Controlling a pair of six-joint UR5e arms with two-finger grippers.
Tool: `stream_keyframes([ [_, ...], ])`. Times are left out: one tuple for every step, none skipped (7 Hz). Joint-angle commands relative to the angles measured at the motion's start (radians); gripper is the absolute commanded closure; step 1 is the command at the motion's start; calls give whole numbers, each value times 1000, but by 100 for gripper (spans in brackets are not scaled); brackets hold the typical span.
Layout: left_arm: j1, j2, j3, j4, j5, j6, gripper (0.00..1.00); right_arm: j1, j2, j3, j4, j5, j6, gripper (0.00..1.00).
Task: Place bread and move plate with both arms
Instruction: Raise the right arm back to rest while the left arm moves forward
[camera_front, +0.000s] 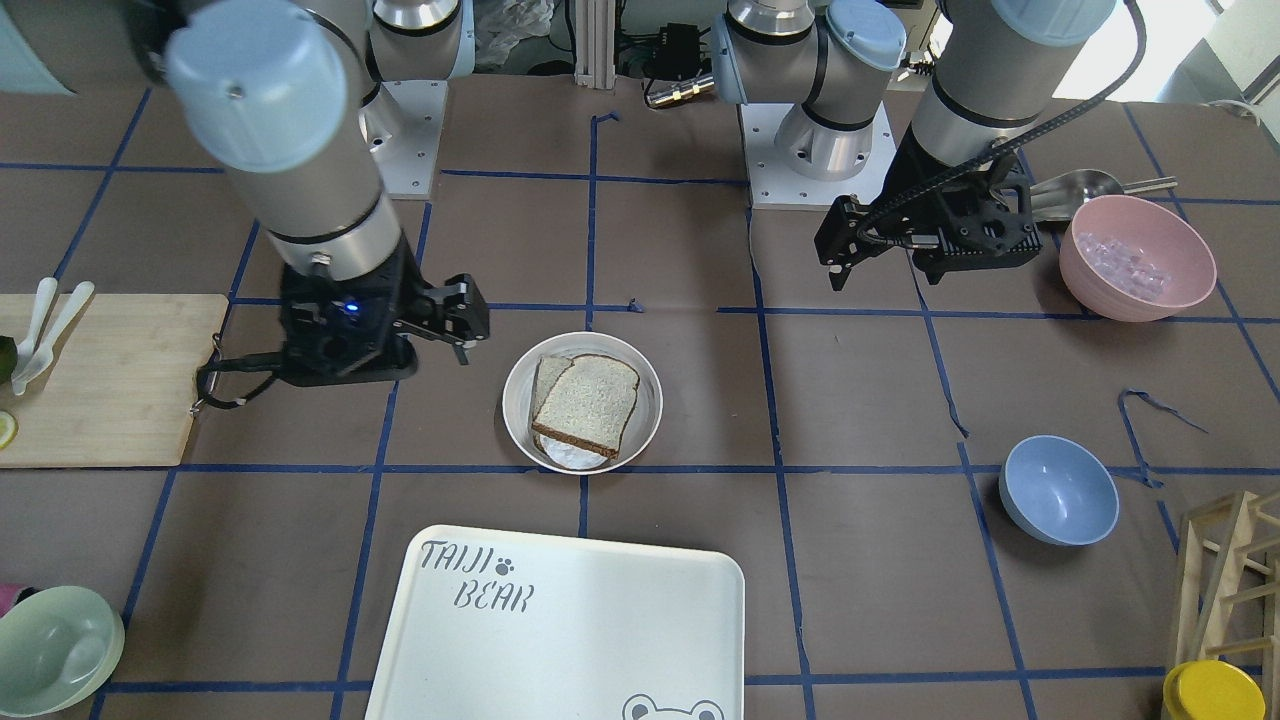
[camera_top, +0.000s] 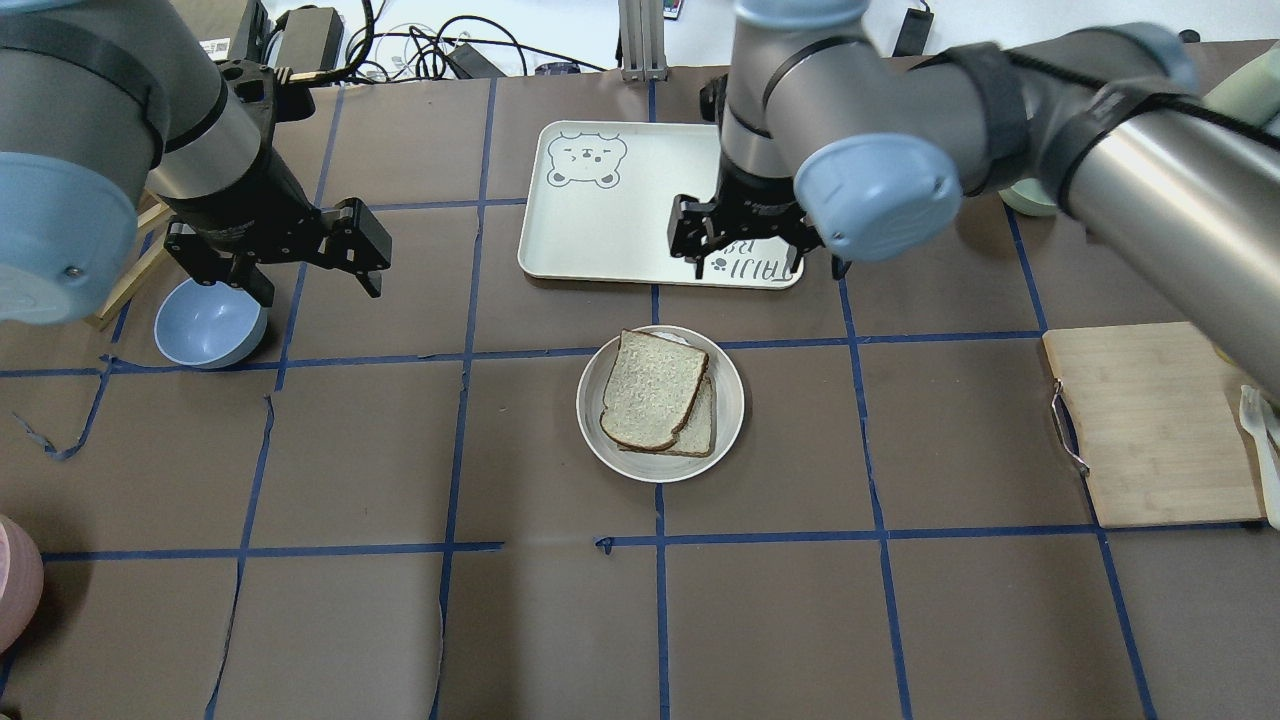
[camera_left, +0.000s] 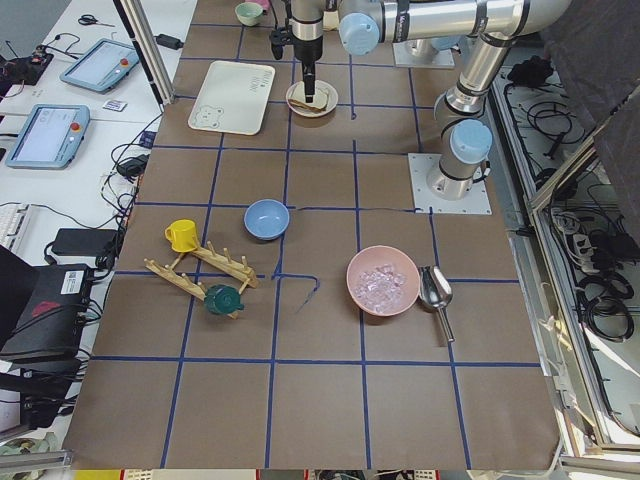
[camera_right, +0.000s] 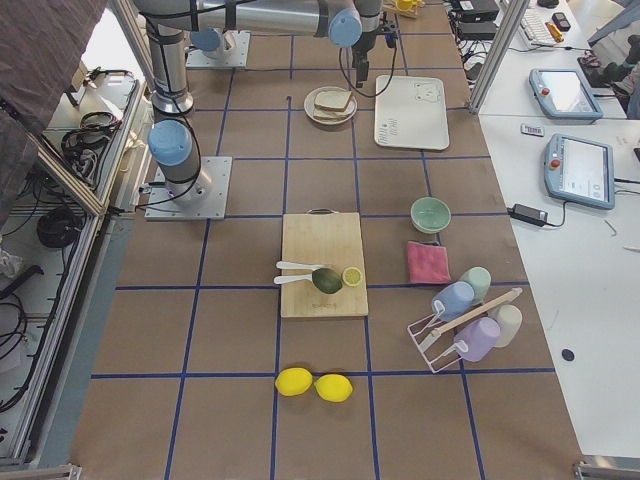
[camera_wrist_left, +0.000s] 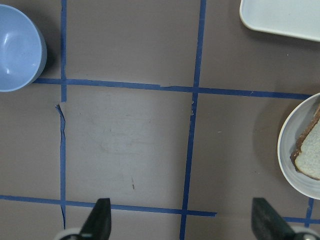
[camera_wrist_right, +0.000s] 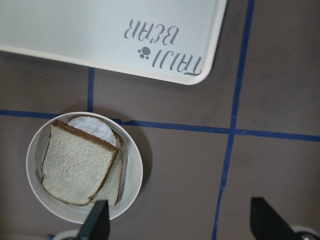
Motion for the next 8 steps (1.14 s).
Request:
stream_keyframes([
  [-1, -29, -4, 9, -2, 2, 0, -50, -40, -132, 257, -22, -69, 0],
  [-1, -40, -5, 9, -2, 4, 0, -47, -69, -128, 196, -12, -49, 0],
  [-1, -61, -4, 10, -12, -6, 0, -47, -65, -103, 104, -22, -67, 0],
  [-7, -90, -5, 59, -17, -7, 0, -48, -71, -66, 109, -40, -72, 0],
  [-9, -110, -5, 76, -55, -7, 0, -48, -82, -52, 91, -63, -69, 0],
  [-12, -135, -8, 95, -116, -1, 0, -48, -83, -41, 85, -65, -66, 0],
  [-27, -158, -39, 180, -121, -7, 0, -47, -88, -41, 79, -64, -61, 0],
  [-53, -176, -81, 266, -123, -7, 0, -48, -95, -27, 19, -64, -64, 0],
])
